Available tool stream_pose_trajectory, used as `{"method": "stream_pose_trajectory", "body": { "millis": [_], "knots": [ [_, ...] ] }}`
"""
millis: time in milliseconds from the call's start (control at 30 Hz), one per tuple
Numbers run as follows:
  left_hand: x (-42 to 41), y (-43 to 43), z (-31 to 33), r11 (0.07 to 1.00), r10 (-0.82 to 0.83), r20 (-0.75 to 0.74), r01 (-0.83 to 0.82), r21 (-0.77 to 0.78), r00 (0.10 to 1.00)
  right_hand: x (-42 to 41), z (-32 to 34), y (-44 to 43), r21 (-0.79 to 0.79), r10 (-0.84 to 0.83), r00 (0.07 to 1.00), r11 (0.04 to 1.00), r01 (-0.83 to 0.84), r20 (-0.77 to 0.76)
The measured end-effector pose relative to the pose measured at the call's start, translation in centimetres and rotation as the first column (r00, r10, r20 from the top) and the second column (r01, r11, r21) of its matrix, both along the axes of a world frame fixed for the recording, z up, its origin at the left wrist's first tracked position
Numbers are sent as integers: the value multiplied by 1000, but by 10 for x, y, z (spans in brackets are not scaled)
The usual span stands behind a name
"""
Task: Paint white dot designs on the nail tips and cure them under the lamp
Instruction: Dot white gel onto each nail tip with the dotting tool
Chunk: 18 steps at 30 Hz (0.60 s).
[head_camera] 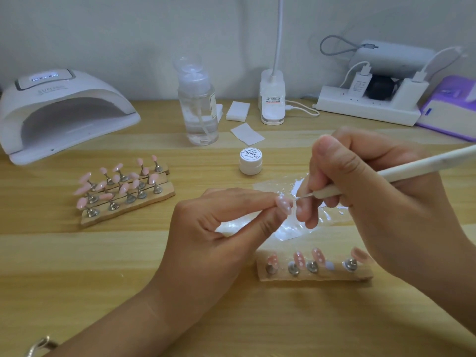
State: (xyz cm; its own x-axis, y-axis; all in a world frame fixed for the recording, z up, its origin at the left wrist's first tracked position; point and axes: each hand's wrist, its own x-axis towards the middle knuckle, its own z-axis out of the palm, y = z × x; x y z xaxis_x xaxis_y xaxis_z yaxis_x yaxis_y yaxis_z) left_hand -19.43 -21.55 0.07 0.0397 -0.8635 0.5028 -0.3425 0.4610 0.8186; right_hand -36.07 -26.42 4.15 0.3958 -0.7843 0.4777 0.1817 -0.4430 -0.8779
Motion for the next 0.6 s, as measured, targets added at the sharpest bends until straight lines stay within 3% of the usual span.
{"method": "stream_pose_trajectory", "body": {
  "millis": [333, 600],
  "knots": [
    [1, 0, -2, 1000, 14, -18, -13, 20, 1000, -4, 12, -5, -75, -101, 995, 992, 103, 24],
    [1, 1, -1, 1000, 11, -42, -10, 27, 999, -7, 12, -7, -115, -302, 953, 948, 298, -23]
  ]
}}
